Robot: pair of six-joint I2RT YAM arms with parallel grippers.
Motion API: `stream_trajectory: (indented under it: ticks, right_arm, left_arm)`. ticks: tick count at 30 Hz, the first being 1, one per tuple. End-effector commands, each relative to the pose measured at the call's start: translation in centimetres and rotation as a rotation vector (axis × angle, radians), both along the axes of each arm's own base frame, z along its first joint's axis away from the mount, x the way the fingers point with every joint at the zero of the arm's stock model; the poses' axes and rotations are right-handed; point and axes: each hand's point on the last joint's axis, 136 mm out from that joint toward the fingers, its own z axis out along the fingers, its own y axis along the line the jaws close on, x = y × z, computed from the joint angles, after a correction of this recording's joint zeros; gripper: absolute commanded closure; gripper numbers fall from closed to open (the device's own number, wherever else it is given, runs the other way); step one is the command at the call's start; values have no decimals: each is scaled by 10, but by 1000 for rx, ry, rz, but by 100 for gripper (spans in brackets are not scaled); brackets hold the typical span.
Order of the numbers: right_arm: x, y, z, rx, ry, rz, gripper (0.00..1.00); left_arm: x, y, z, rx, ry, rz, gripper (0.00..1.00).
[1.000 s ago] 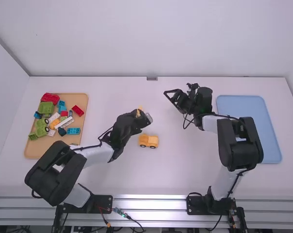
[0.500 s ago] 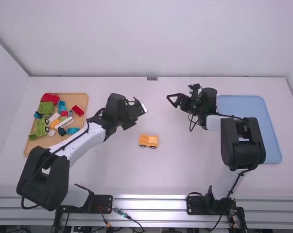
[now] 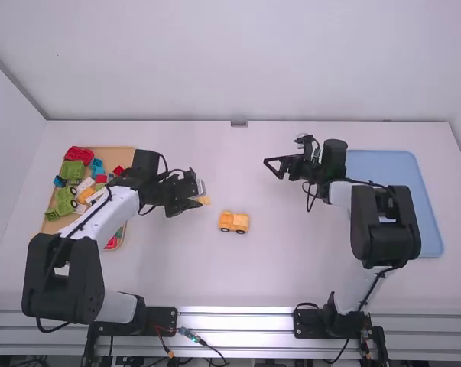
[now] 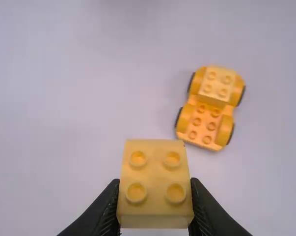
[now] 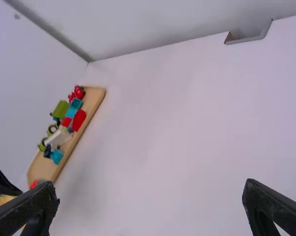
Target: Assemble lego blocks to make yellow taxi
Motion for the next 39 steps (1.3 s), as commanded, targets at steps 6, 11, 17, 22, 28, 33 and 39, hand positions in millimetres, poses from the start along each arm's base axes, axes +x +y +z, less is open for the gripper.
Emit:
stream_trajectory:
  ticks: [6, 11, 17, 22, 28, 33, 39]
  right_arm:
    - [-13, -4, -23, -339, -204, 118, 1]
    - [-36, -3, -28, -638, -261, 198, 1]
    - [-79, 13, -22, -761, -290, 372, 1]
    - [-113, 28, -30, -821, -337, 569, 1]
    - [-138, 42, -39, -860, -346, 694, 1]
    - [-154, 59, -45, -799, -459, 788, 1]
    - [-165, 68, -46, -643, -611, 825, 1]
  left_arm:
    - [-25, -2, -17, -15, 7, -68, 98]
    - [-32, -1, -34, -8, 1, -63, 98]
    - [-28, 10, -54, -33, 12, 45, 98]
    - [-26, 14, -60, -95, 25, 57, 98]
    - [-24, 12, -68, -96, 44, -16, 98]
    - [-13, 14, -80, -100, 98, -8, 98]
    - [-22, 9, -86, -114, 131, -131, 98]
